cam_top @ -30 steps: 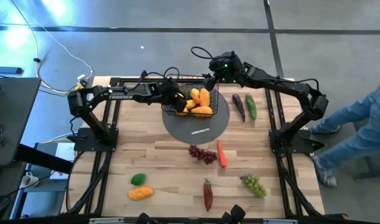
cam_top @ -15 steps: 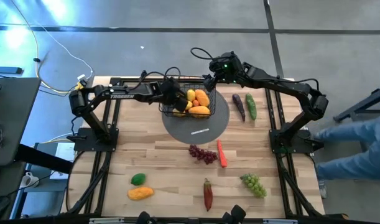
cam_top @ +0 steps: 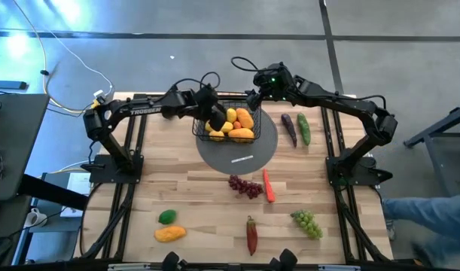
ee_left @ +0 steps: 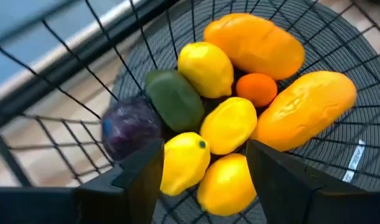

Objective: Build produce basket
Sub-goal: Put the green cucumber into the black wire basket

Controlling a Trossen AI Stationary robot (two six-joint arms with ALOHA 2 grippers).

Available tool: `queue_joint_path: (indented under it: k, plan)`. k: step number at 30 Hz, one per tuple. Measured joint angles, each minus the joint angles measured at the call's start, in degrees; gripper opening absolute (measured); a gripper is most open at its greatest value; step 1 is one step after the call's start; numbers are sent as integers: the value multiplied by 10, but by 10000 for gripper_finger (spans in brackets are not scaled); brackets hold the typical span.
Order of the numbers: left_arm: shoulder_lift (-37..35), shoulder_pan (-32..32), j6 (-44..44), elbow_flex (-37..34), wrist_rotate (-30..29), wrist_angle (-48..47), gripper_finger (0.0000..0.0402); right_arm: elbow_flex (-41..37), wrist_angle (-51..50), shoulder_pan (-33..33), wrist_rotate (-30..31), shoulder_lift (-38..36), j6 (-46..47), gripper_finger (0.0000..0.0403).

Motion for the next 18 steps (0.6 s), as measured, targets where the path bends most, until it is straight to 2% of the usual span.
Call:
queue_joint_path:
  k: [7,18]
  plan:
    - [-3,-1,116,82,0,-136,218,0,0,29,-9,0,15,240]
    - [-76,-1,216,89,39,-232,218,0,-3,116,15,0,76,240]
